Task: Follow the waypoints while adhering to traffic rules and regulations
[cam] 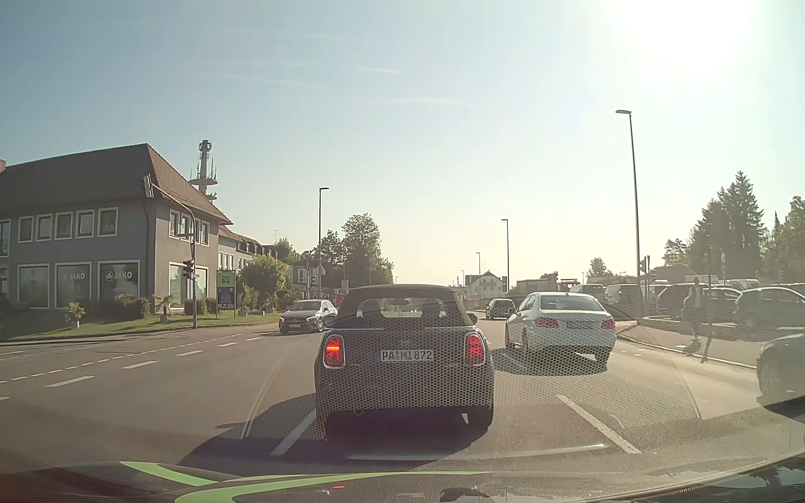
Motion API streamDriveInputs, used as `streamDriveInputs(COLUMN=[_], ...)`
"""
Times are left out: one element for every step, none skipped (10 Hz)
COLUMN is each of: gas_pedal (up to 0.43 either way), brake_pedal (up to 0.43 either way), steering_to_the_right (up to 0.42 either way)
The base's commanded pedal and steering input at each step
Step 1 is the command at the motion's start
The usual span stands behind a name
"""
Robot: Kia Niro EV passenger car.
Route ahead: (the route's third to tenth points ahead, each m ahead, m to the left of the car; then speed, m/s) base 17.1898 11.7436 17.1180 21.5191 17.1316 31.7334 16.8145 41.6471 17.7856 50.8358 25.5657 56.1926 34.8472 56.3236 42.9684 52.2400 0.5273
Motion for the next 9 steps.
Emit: streamDriveInputs(gas_pedal=[0.157,0.157,0.169,0.177,0.189,0.197,0.22,0.22,0.22], brake_pedal=[0.0,0.0,0.0,0.0,0.0,0.0,0.0,0.0,0.0], steering_to_the_right=[0.0,0.0,0.0,0.0,0.0,0.0,0.0,0.0,0.0])
